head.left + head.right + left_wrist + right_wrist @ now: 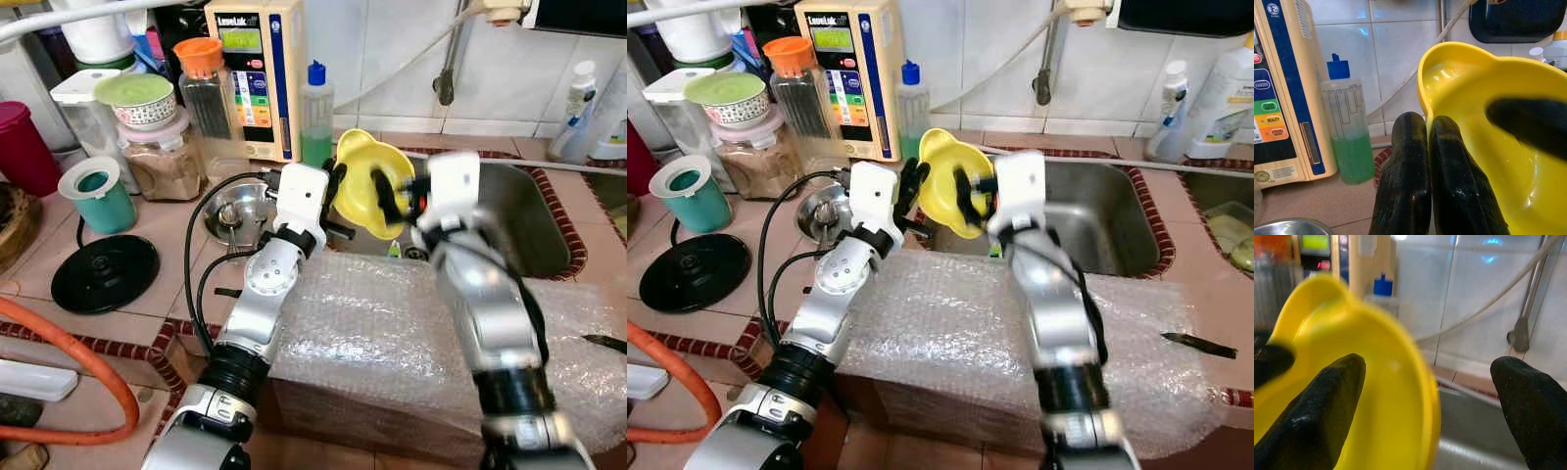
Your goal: Kitchen organization
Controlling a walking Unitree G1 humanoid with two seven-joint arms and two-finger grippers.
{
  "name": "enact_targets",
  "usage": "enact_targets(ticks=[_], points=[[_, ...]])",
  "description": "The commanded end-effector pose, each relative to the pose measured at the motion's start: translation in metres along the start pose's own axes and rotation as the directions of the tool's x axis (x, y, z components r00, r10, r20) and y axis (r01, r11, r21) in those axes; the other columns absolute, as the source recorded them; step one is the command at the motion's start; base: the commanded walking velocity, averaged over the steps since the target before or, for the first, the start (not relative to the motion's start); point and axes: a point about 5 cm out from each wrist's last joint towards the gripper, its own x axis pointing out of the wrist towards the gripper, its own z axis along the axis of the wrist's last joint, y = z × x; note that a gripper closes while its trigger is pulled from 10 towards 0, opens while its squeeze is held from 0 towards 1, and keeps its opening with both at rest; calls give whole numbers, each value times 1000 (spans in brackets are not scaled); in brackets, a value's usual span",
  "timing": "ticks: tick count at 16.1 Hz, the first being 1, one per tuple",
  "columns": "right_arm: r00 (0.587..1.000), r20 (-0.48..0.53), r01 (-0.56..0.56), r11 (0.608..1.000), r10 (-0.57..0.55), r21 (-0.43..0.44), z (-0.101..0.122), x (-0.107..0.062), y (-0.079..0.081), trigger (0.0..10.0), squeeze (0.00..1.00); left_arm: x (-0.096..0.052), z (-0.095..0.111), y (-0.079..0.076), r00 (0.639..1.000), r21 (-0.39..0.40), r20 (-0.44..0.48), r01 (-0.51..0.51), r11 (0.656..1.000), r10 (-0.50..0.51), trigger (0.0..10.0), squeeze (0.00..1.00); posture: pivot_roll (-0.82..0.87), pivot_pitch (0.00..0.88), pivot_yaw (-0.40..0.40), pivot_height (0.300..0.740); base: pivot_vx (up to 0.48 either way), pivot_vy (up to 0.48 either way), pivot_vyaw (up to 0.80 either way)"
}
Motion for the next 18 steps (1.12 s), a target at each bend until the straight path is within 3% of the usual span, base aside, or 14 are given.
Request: enact_targets(ticks=[1, 2, 3, 4, 11, 18], points=[[999, -27, 29, 998, -28, 52, -4, 3, -3, 10000, 635, 0, 5, 1, 1000, 16, 20, -2, 1000, 2, 0, 0, -65, 0, 58, 740, 0, 0, 0], [998, -47, 45, 995, -41, 84, -6, 6, -5, 9765, 0, 0, 5, 1, 1000, 16, 21, -2, 1000, 1, 0, 0, -61, 0, 59, 740, 0, 0, 0], [996, -70, 55, 993, -48, 103, -9, 7, -6, 4510, 0, 0, 6, 1, 1000, 16, 21, -1, 1000, 1, 0, 0, -61, 0, 59, 740, 0, 0, 0], [993, -102, 65, 989, -52, 131, -14, 8, -7, 0, 0, -1, 5, 0, 1000, 20, 20, 1, 1000, -1, 0, 0, -58, 0, 59, 740, 0, 0, 0], [971, -202, 149, 984, -127, 95, -27, 4, -21, 0, 0, -1, 3, 0, 1000, 45, 12, 3, 999, -4, 0, 0, -69, 0, 79, 740, 0, 0, 0], [952, -245, 216, 971, -186, 100, -36, -5, -34, 0, 0, -1, 2, 14, 997, 116, -3, -75, 990, 76, 0, 0, -79, 0, 95, 740, 0, 0, 0]])
